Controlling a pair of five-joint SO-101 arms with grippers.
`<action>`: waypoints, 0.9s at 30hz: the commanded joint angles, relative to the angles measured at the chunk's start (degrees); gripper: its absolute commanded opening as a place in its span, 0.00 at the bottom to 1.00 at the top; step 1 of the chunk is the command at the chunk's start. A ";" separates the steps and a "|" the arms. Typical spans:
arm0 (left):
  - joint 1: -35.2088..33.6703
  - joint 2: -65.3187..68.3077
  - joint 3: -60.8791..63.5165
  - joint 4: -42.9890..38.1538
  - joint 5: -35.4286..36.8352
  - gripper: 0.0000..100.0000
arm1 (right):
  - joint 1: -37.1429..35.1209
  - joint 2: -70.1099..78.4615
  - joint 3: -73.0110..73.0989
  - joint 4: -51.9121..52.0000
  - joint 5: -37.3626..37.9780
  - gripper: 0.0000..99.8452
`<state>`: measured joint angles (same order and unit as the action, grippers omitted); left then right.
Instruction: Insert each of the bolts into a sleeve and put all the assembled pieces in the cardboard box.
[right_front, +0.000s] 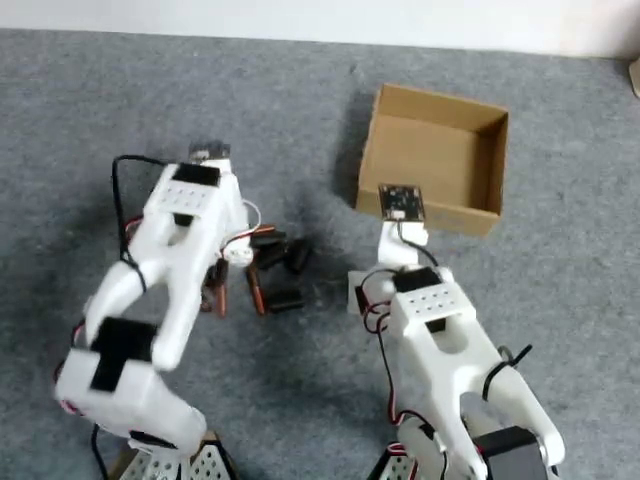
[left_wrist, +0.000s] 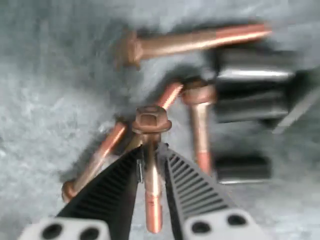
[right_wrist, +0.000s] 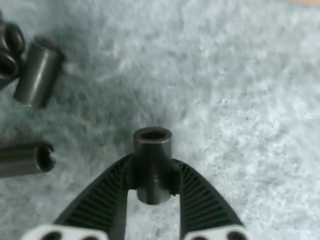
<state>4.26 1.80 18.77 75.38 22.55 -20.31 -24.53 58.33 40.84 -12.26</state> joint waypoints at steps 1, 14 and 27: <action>3.03 -13.05 2.68 -3.96 -2.11 0.00 | 0.40 -2.24 0.92 -2.95 0.88 0.00; 7.96 -38.99 18.77 -36.31 -13.98 0.00 | -6.81 -2.33 10.68 -33.63 1.05 0.00; 10.24 -44.79 24.57 -49.23 -0.44 0.00 | -12.18 -14.64 46.11 -89.71 11.43 0.00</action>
<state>11.74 -38.02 41.45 28.18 20.62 -32.35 -32.70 94.29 -37.05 -2.86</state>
